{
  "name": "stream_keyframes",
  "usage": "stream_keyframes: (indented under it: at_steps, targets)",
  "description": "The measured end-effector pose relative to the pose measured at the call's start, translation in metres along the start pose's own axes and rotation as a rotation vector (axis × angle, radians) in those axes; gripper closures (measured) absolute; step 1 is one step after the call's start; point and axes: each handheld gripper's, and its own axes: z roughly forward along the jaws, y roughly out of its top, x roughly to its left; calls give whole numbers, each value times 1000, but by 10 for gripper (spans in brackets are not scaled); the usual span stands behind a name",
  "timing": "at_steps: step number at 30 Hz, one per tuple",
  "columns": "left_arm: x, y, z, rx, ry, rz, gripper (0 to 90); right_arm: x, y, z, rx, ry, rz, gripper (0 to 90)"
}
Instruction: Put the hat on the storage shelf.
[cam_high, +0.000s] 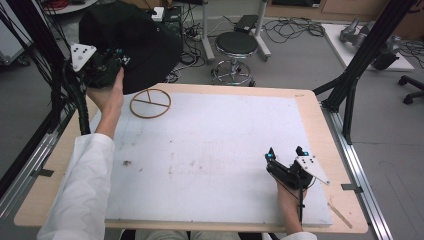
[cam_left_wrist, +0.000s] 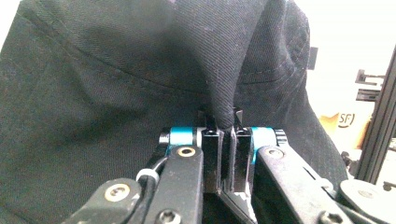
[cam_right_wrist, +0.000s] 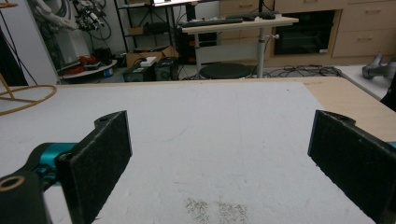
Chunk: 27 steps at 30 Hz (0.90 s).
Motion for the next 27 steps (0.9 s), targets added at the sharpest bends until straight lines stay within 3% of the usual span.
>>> stream_keyframes:
  at_steps: [5, 14, 19, 27]
  targets:
    - [3, 2, 19, 51, -11, -12, 866, 1, 0, -1, 3, 4, -6, 52]
    - [19, -2, 43, 83, 17, -95, 866, 0, 0, 0, 7, 2, -1, 52]
    - [19, -7, 47, 114, 14, -85, 866, 0, 0, 0, 6, 5, 1, 52]
    - [10, -17, 54, 176, -28, -47, 865, 1, 0, 0, 2, 7, -7, 53]
